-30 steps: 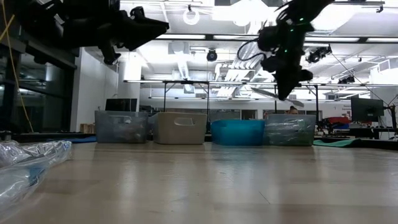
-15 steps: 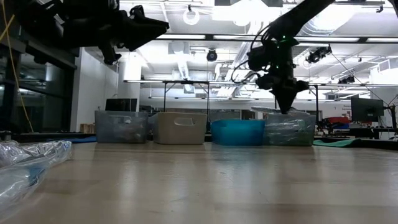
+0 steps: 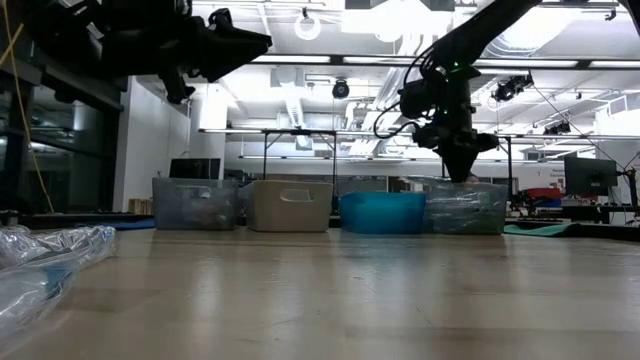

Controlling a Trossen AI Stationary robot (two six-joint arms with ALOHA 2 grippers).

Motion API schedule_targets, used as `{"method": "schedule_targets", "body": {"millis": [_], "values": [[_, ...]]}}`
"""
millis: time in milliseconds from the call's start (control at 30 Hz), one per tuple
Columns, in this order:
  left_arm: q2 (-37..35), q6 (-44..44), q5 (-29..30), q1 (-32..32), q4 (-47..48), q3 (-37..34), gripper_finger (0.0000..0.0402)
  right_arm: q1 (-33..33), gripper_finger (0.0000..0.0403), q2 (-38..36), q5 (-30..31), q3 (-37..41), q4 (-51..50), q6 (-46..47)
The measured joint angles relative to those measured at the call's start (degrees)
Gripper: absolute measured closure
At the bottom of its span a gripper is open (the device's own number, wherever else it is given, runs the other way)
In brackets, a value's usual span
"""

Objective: Pick & Place Toothbrushes
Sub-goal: Put the green toothbrush into the right black bin

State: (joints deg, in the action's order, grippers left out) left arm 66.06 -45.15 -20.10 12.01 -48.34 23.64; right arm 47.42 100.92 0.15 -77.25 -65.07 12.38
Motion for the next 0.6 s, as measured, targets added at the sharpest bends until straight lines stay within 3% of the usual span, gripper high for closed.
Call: {"method": "schedule_targets", "body": {"millis": [600], "values": [[0.0,0.4,0.0,0.0,-0.02,0.0,0.0304,2.5,0.0389,7.95,-2.12,0.01,0.49,-0.91]]}}
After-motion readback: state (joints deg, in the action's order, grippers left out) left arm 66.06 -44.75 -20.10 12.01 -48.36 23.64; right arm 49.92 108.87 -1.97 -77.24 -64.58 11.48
